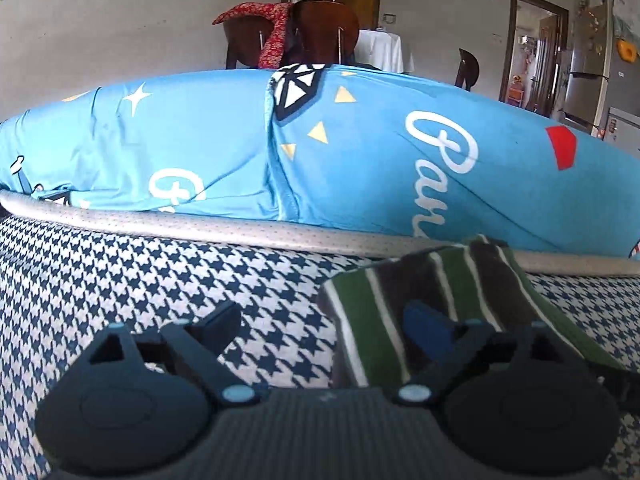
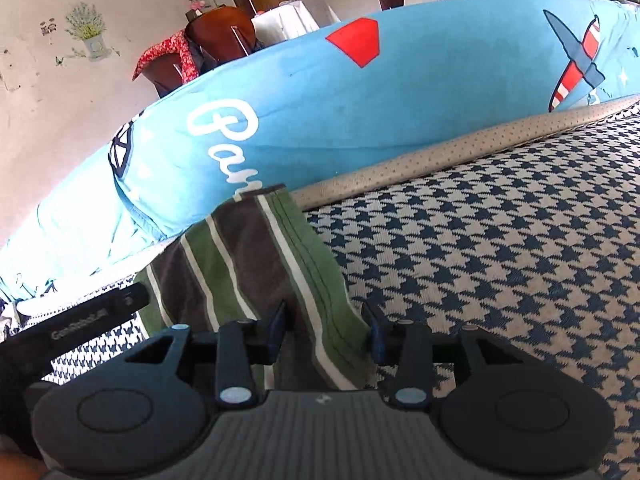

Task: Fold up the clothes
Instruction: 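Lower the bundle onto the sofa seat and open both grippers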

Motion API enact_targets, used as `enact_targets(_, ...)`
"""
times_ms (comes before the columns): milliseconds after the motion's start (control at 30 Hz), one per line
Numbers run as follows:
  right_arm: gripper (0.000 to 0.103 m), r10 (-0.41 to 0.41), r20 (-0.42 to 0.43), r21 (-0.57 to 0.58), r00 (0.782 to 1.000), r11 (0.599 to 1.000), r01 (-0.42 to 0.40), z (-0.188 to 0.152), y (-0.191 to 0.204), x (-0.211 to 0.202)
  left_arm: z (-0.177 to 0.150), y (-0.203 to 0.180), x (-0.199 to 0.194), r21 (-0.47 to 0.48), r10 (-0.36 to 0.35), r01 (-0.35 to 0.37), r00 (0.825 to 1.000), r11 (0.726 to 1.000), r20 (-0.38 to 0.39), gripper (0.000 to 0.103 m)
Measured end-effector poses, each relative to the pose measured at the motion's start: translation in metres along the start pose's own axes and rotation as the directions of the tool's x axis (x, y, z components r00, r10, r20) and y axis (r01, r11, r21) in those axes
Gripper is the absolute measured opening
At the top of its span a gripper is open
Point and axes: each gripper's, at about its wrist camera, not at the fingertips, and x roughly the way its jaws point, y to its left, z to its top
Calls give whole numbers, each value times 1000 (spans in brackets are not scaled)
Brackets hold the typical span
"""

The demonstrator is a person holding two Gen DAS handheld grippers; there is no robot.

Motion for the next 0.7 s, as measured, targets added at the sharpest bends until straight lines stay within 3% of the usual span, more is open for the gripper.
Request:
enact_targets(167,42,-14,24,15,1000,1000,14,5,-7,-1,-3,11,6,-38,6,-7,1000,999,-26,93)
enact_targets(367,42,-49,-17,-5,999,999,49,1,-11,10,-10,6,16,-14,2,-2,999,1000,-34,99)
enact_targets(567,47,-92,-33,-36,995,995,91,-3,-13,16,-19,9,34,-12,44,-45,995,999,-89,101)
enact_targets(700,48,-67,-15,-10,998,998,67,1,-14,13,-23,13,39,-13,73,-75,992,997,-108,102)
